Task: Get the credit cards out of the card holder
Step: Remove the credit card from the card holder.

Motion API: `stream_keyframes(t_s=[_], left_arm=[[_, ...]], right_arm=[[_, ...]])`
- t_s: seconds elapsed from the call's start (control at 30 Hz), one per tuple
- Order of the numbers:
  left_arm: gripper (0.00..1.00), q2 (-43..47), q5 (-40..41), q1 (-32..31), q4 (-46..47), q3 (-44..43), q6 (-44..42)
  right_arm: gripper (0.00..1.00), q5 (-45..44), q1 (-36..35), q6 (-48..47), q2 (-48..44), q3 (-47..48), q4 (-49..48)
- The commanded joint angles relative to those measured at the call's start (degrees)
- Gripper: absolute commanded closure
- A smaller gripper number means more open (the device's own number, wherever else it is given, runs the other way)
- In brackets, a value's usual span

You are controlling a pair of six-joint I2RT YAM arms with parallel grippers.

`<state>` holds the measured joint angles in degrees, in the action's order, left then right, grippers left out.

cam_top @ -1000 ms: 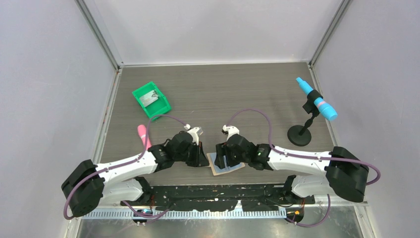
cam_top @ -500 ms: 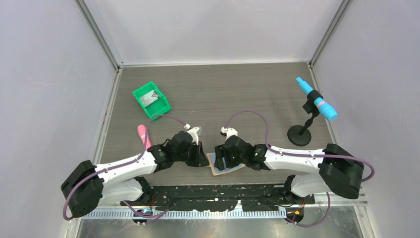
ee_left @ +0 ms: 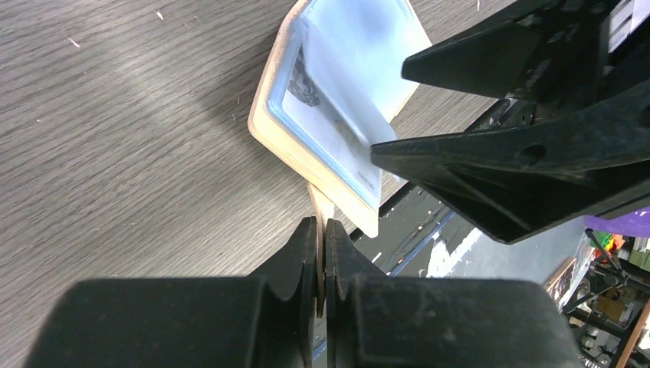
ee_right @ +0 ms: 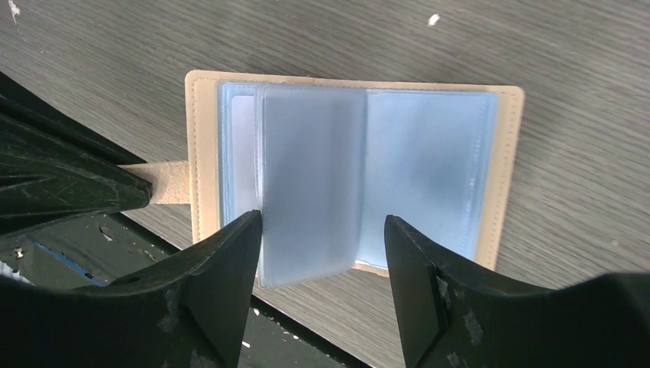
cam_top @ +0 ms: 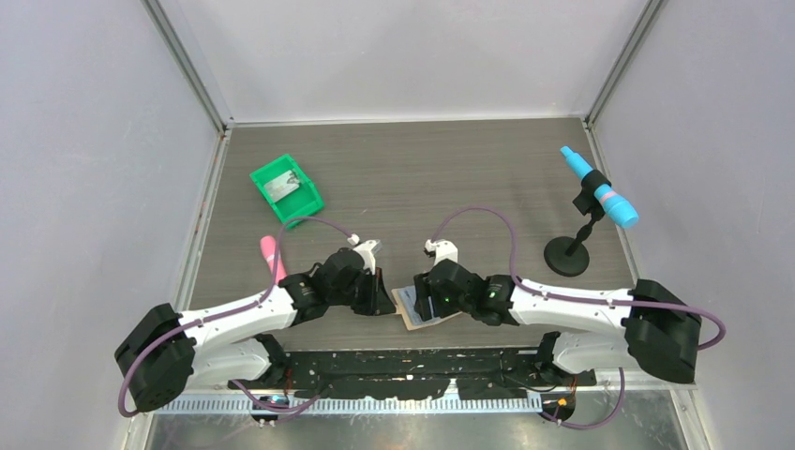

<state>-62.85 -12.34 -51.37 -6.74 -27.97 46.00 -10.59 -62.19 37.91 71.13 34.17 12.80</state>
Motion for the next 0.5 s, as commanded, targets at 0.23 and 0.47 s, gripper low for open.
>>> stream_keyframes(t_s=[0.23, 0.47], left_arm=[[1.0, 1.5, 2.4, -0.2, -2.2, -0.4, -1.2], [1.0, 1.4, 5.8, -0.2, -6.9, -1.4, -1.8]], right_arm=[[0.34, -11.4, 0.1, -0.4, -5.4, 1.4, 9.8], [0.36, -12.1, 1.5, 0.8, -6.9, -1.8, 10.2]])
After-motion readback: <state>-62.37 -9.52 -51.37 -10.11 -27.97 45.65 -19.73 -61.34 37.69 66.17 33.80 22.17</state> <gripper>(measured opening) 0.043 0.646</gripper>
